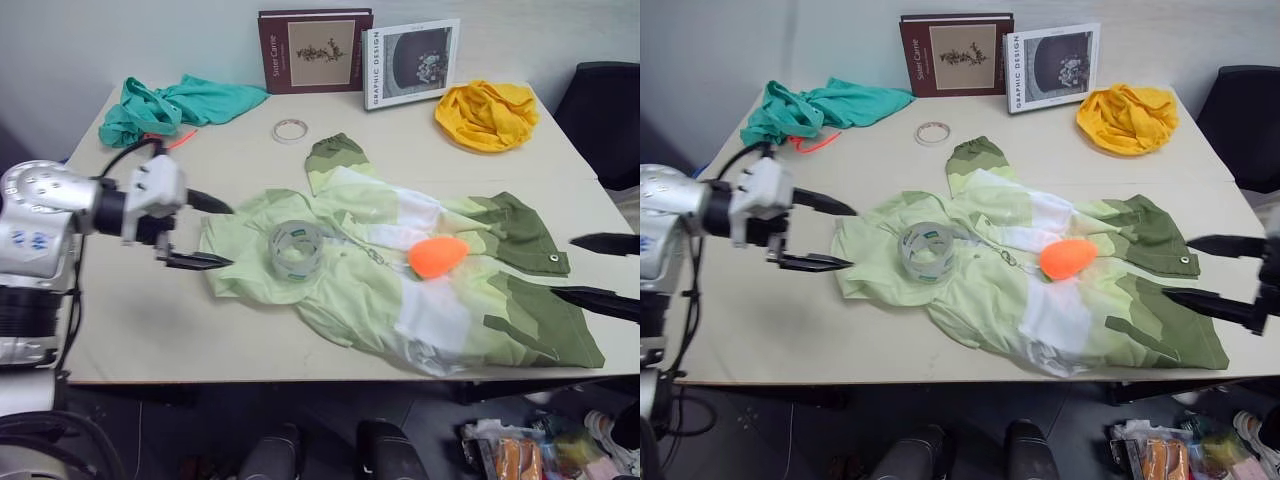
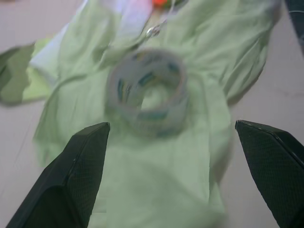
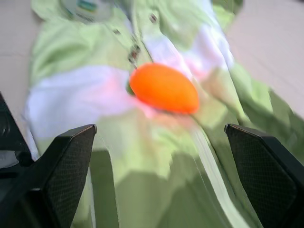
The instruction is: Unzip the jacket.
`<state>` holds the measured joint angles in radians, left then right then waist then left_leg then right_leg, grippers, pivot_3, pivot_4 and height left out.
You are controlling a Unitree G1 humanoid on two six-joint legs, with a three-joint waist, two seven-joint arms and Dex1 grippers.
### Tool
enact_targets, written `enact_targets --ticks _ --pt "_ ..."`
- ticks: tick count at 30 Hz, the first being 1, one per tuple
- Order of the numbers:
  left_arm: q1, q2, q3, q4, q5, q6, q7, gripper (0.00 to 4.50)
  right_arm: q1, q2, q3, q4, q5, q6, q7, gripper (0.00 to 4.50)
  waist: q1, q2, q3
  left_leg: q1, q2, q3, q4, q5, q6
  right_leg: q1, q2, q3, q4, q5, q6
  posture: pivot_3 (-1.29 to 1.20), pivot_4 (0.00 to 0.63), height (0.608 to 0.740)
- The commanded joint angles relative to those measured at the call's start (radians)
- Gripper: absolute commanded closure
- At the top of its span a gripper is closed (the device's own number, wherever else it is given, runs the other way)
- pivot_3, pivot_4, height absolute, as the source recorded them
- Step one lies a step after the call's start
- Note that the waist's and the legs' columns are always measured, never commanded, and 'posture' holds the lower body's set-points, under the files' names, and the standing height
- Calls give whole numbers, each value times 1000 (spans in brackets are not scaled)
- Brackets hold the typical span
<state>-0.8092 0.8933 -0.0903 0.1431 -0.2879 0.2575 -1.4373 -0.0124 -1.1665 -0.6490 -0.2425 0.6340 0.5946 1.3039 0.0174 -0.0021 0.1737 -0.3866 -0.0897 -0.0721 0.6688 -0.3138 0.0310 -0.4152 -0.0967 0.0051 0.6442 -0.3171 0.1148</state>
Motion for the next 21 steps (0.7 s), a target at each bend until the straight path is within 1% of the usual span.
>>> enact_targets --ticks 1,3,6,8,10,12,15,19,21 --pt "-78 -79 -91 8 52 -43 -20 39 -21 26 63 -168 99 41 -28 0 3 0 0 0 0 0 0 0 0 0 0 0 0 0 0 0 150 740" --pt "-117 -129 -143 59 101 -103 -28 39 -35 39 105 -226 128 51 -46 0 7 -1 0 -1 0 0 1 0 0 0 0 -1 0 0 0 0 150 740" --pt "-164 -188 -235 175 217 -250 -26 39 -84 56 177 -285 163 59 -86 0 7 -1 0 -2 -1 0 4 0 1 0 0 0 -1 0 0 0 150 740" --pt "-199 -237 -290 279 307 -362 19 39 -119 66 216 -298 184 75 -115 0 8 -1 1 -2 -1 0 6 0 1 0 0 0 -2 0 0 0 150 740" --pt "-234 -301 -321 390 366 -428 74 39 -135 77 250 -312 184 75 -136 0 10 -2 1 -2 -1 0 7 0 1 0 0 0 -2 0 0 0 150 740" --pt "-260 -353 -327 466 387 -449 103 39 -136 86 271 -329 183 76 -157 0 14 -3 1 -2 -2 -1 8 -1 1 0 -1 -1 -2 0 0 0 150 740" --pt "-274 -381 -319 512 380 -462 65 609 -115 88 266 -350 194 85 -167 0 12 -4 2 -5 -2 -1 10 -1 3 -2 -1 -1 1 0 0 0 150 740" --pt "-275 -382 -306 517 365 -454 18 1700 -93 89 254 -357 195 82 -178 0 10 -4 3 -6 -2 -1 10 -2 3 -2 -1 -1 1 0 0 0 150 740" --pt "-263 -377 -287 489 332 -451 -16 2234 -107 93 268 -351 193 77 -193 0 10 -4 3 -6 -2 -1 11 -2 3 -2 -1 -1 1 0 0 0 150 740"
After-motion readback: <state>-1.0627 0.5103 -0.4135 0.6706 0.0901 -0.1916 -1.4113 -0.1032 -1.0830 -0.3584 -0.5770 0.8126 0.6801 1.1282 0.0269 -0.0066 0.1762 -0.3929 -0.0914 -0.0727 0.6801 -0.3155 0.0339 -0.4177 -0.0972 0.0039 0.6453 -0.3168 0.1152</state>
